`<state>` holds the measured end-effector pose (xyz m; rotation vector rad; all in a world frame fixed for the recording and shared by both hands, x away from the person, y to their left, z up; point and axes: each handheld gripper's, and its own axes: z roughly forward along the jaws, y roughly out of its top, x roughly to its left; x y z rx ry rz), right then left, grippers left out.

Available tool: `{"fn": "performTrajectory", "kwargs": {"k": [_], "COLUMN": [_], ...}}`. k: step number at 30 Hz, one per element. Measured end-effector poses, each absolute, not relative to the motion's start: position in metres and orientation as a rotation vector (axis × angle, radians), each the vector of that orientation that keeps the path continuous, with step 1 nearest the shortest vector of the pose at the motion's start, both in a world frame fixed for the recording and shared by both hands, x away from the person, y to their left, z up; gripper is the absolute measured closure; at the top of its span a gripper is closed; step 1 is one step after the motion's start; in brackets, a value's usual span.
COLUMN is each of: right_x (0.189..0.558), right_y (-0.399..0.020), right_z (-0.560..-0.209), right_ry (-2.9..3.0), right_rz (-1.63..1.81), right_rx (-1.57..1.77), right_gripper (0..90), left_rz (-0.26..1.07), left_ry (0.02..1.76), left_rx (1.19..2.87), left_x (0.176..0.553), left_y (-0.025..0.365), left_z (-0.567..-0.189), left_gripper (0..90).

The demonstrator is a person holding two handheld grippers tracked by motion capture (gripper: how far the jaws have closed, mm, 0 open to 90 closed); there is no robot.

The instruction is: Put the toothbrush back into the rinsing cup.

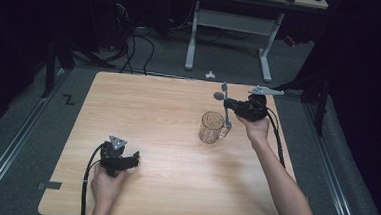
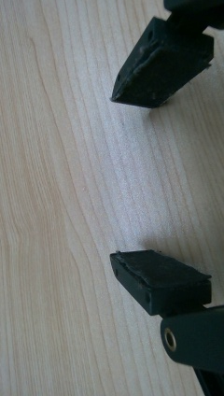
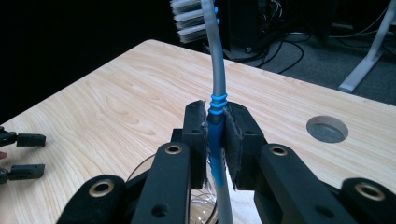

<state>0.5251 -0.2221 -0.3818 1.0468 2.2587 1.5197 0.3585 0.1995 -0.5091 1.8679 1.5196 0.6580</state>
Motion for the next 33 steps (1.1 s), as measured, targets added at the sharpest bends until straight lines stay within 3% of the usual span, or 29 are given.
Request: {"fn": "performTrajectory", "kwargs": {"k": [33], "right_x": [0.515], "right_y": [-0.233], "right_z": [-0.389], "right_ry": [2.271], "right_rz": [1.492], "right_rx": [1.049], "right_gripper": [79.3], "left_rz": [0.658], "left_ry": [1.519], "left_rx": [1.870], "left_x": [0.359], "left_y": [0.200], "left_z": [-0.509], "left_gripper": [19.7]}}
